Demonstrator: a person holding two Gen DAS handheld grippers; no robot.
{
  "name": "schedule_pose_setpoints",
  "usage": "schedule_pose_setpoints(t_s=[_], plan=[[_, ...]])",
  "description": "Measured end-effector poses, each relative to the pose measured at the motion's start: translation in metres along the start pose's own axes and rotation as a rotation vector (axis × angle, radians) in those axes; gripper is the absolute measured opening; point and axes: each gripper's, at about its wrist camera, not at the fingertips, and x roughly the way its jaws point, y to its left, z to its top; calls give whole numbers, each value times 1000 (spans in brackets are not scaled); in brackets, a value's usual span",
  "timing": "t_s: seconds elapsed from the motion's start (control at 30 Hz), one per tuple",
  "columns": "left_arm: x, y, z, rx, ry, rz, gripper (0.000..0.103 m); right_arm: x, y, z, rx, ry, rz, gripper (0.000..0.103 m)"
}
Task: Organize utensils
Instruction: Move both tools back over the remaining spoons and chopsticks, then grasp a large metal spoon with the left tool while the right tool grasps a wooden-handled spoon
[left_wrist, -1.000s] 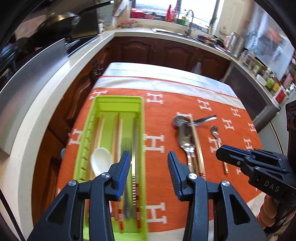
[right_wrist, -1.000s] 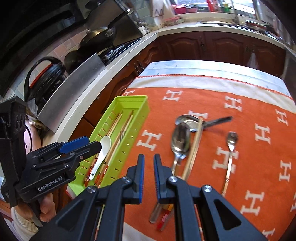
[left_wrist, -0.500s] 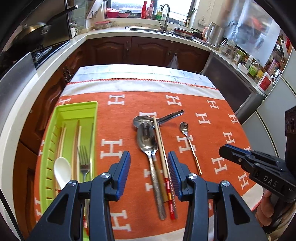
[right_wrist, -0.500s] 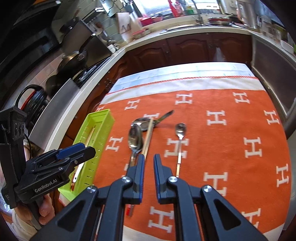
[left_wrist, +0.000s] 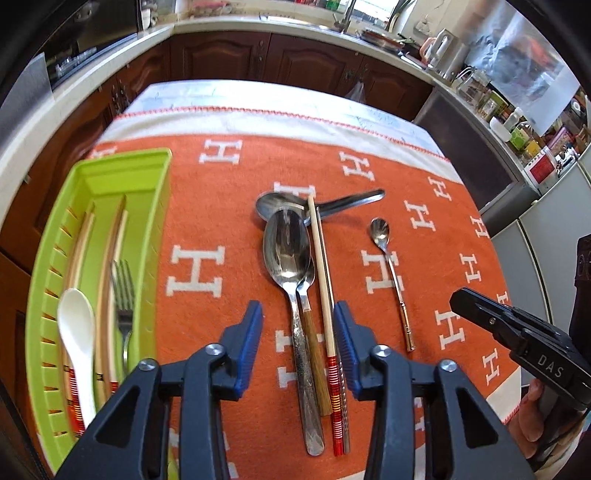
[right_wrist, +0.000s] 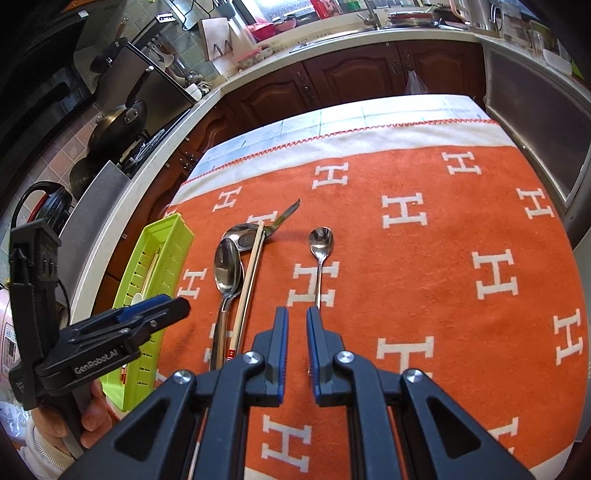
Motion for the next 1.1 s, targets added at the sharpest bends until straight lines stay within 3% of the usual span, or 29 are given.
schedule_pose_setpoints(t_s=[0.23, 0.37, 0.73, 1.1], plan=[[25, 1, -4, -10, 64, -6, 14, 13, 0, -2, -6, 30, 25, 10], [33, 5, -6, -30, 77, 13, 11, 17, 1, -4, -14, 40, 33, 10], [46, 0, -5, -16, 104, 21, 10, 23, 0, -5, -20, 54, 36, 10], [49, -19, -8, 53, 32, 108, 10, 27, -1, -7, -20, 65, 30, 10]])
